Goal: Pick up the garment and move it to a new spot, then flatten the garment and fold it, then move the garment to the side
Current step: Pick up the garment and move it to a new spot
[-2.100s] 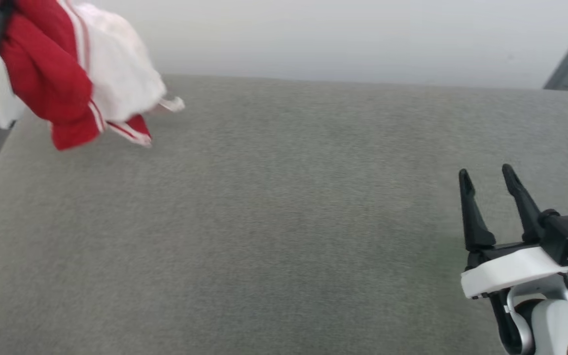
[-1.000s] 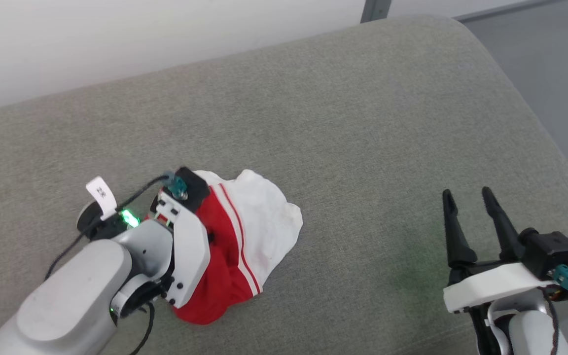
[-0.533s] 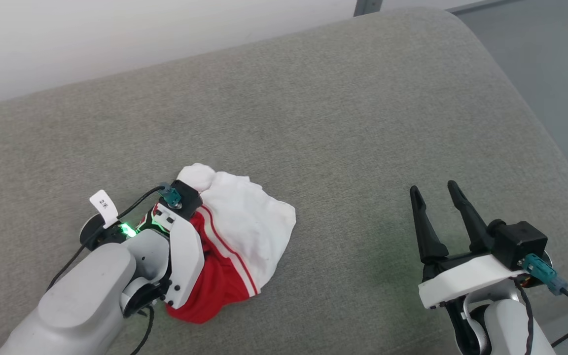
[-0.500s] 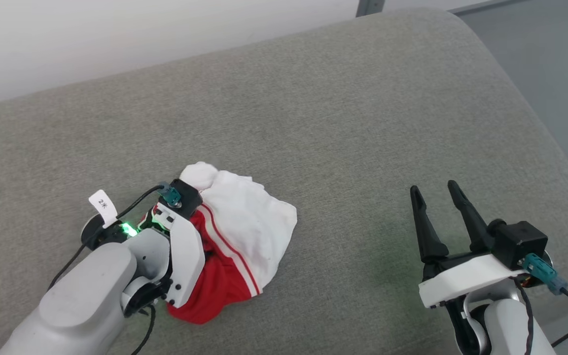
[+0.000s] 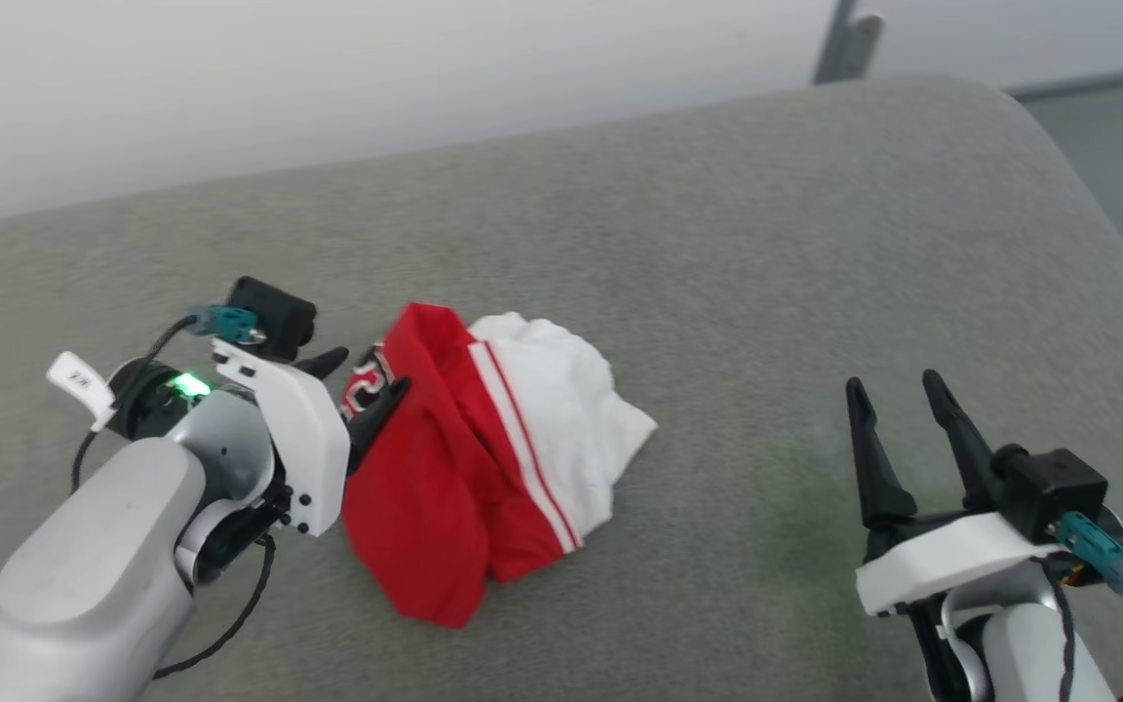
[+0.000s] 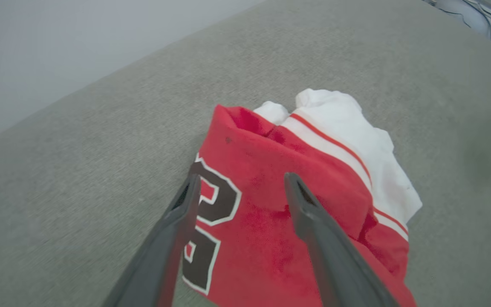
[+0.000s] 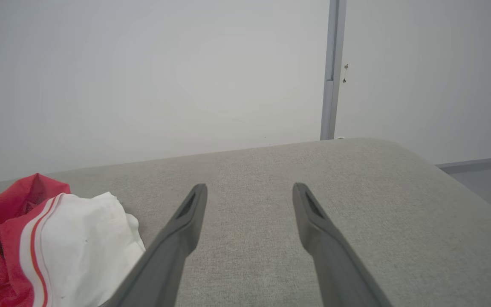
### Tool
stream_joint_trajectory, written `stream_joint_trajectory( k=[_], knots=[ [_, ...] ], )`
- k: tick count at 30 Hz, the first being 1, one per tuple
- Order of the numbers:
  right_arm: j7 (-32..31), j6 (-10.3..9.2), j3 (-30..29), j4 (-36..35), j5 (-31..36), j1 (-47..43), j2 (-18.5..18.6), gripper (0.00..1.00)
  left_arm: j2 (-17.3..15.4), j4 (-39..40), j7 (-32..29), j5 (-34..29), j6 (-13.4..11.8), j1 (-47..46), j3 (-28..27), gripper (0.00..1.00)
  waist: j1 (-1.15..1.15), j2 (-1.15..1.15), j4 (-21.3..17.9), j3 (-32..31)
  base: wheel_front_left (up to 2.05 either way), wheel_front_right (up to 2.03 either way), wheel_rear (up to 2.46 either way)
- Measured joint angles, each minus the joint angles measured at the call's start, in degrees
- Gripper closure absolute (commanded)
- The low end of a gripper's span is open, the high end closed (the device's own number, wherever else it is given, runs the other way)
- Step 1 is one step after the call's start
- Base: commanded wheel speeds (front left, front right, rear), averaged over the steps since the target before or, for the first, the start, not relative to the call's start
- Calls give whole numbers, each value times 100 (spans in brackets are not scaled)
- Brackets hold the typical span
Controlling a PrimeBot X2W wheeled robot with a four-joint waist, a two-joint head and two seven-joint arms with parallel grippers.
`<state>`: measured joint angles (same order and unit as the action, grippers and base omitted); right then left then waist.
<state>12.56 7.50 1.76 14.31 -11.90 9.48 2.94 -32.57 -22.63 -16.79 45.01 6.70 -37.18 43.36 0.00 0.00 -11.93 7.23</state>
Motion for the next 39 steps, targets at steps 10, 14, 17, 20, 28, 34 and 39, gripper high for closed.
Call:
stream_joint_trajectory(
  k=[10, 14, 17, 20, 28, 34, 39],
  knots=[
    [-182, 0, -289, -193, 133, -255, 55, 0, -285, 523, 1044, 85, -327, 567, -476, 0, 0, 0, 665, -334, 0, 0, 0],
    [-223, 0, -338, -245, 124, -380, 70, 0, -414, 694, 1645, 140, -561, 979, -765, 0, 0, 0, 861, -510, 0, 0, 0],
    [-240, 0, -367, -255, 83, -476, 91, 0, -534, 837, 2119, 146, -731, 1323, -959, 0, 0, 0, 990, -633, 0, 0, 0],
    [-238, 0, -377, -256, 69, -537, 140, 0, -630, 945, 2619, 155, -889, 1673, -1171, 0, 0, 0, 1111, -717, 0, 0, 0],
    [-192, 0, -483, -247, 24, -660, 212, 0, -699, 1200, 3138, 238, -1206, 2692, -1758, 0, 0, 0, 1338, -868, 0, 0, 0],
    [-134, 0, -593, -230, 14, -769, 226, 0, -470, 1524, 3172, 107, -1319, 3423, -2517, 0, 0, 0, 1462, -961, 0, 0, 0],
    [-94, 0, -654, -227, 13, -787, 207, 0, -147, 1690, 3176, -134, -1225, 3906, -3067, 0, 0, 0, 1522, -1005, 0, 0, 0]
  ],
)
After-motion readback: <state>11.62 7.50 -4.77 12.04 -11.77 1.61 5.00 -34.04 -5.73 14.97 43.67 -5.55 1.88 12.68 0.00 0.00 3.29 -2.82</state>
